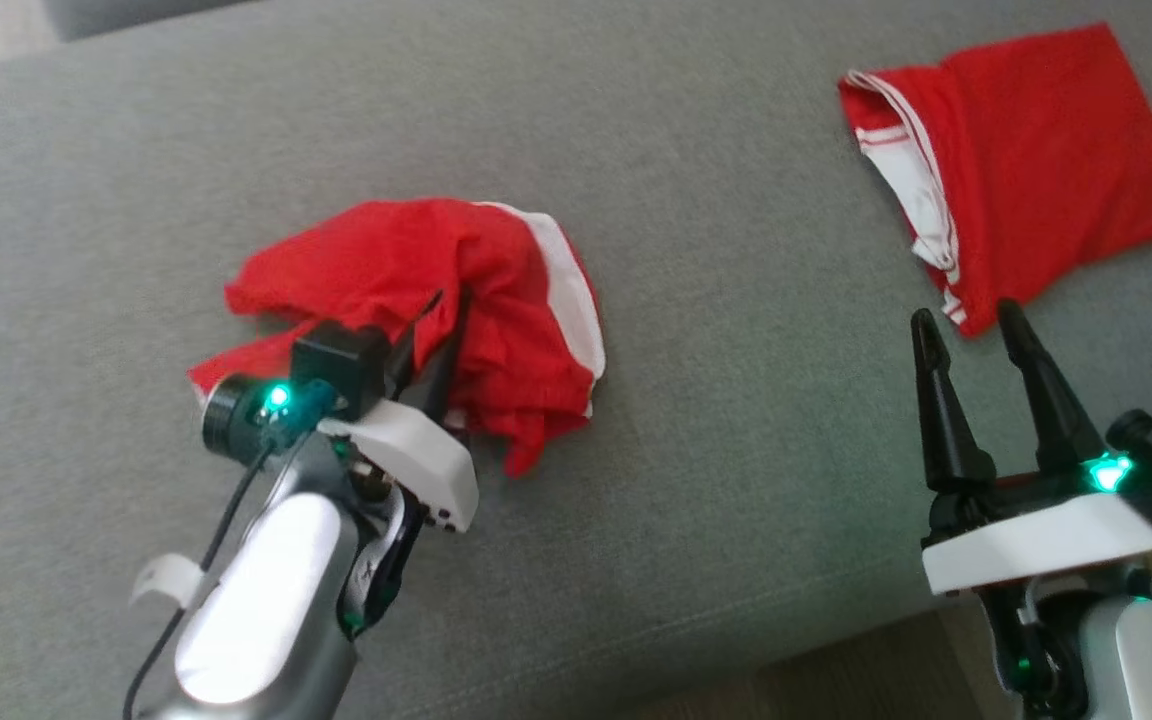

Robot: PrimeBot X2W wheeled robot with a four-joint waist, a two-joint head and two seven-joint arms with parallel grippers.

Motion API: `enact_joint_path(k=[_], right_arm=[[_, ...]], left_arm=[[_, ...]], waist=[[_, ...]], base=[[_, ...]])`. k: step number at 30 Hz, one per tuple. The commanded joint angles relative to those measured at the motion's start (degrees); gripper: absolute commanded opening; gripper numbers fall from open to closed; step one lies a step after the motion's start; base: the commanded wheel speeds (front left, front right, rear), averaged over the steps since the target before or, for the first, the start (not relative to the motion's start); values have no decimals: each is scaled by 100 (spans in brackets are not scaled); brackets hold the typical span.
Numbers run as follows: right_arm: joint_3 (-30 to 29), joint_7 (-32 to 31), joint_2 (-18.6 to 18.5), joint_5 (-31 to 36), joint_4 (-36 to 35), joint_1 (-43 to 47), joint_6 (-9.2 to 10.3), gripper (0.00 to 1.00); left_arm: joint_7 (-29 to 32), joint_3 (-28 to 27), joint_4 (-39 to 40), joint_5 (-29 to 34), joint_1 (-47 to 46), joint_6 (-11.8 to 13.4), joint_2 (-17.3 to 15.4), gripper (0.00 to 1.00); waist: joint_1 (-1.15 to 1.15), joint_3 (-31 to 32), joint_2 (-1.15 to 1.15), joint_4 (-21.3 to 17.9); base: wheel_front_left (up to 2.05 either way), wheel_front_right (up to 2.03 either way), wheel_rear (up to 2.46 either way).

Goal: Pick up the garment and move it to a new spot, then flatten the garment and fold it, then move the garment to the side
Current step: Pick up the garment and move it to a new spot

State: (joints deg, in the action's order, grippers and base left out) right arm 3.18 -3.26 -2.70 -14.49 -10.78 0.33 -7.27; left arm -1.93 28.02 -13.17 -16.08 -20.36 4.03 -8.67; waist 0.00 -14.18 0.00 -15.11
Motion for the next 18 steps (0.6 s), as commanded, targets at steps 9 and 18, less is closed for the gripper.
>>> enact_joint_path(k=[9,18], right_arm=[[75,48,-19,-2,-125,-157,-22,100],[14,-140,-18,163,-128,-82,-22,100]], left_arm=[[-524,-63,191,-10,74,-107,-104,100],[-1131,-356,965,-18,513,182,-213,100]], waist=[[0,29,0,333],[0,506,0,937]], base=[[0,0,0],[0,0,0]])
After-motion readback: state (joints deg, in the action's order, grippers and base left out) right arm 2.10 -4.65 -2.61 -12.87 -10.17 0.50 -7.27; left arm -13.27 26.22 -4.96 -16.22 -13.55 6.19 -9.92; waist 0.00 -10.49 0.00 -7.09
